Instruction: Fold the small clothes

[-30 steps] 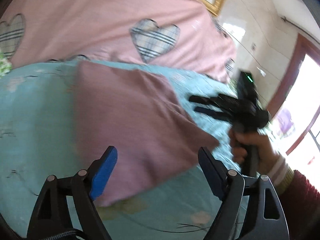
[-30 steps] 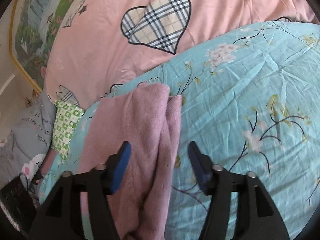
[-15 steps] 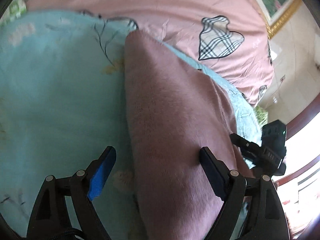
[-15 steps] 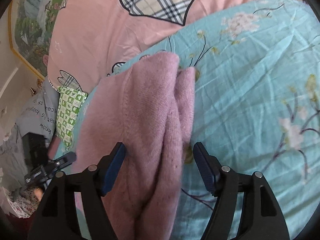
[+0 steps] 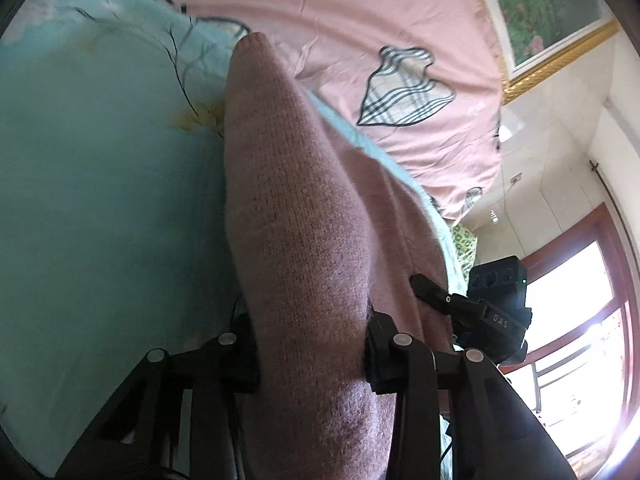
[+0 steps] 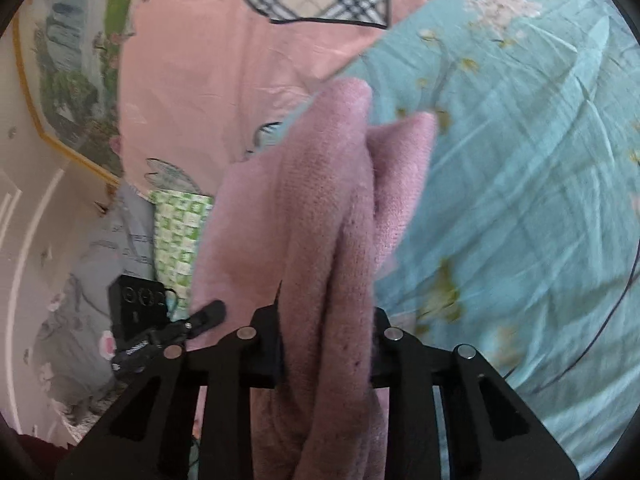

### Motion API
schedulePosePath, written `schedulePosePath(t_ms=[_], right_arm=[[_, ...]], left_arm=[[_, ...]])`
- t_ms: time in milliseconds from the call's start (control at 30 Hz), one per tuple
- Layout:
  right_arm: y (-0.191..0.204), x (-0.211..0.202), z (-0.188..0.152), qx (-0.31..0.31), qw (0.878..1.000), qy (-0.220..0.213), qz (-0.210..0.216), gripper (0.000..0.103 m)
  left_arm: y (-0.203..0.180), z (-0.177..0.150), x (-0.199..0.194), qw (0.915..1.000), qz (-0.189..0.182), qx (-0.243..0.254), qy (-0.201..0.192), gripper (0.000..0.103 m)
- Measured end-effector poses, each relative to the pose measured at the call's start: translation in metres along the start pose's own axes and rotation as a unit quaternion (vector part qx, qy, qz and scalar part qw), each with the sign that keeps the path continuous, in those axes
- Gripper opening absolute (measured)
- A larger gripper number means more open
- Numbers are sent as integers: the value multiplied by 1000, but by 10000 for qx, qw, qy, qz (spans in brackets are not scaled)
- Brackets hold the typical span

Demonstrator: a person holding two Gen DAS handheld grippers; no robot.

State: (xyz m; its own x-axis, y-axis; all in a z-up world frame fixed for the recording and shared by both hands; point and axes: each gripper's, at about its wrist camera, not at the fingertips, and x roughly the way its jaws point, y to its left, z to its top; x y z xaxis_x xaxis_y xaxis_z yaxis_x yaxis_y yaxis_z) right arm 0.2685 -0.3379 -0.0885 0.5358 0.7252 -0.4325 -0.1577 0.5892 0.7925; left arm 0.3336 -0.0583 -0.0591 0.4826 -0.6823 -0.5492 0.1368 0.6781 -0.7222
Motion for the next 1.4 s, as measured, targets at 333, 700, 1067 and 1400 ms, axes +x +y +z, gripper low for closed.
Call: schedulePosePath(t_ms=[333, 700, 1067, 1400], right_arm=[[97, 50, -83, -393, 9921, 638, 1004, 27], [139, 141, -163, -374, 9809, 1501, 1183, 27], [144, 90, -160, -526, 9947, 852, 244, 41], [184, 15, -206, -1035, 9939, 248, 273, 41]], left_arm=[[12, -65, -177, 9972, 451, 142, -587, 36], [103, -139, -254, 9906, 996, -623, -702, 39], [76, -167, -280, 9747, 2010, -194, -962, 58], [-2, -234, -298, 9562, 2551, 1152, -855, 65]])
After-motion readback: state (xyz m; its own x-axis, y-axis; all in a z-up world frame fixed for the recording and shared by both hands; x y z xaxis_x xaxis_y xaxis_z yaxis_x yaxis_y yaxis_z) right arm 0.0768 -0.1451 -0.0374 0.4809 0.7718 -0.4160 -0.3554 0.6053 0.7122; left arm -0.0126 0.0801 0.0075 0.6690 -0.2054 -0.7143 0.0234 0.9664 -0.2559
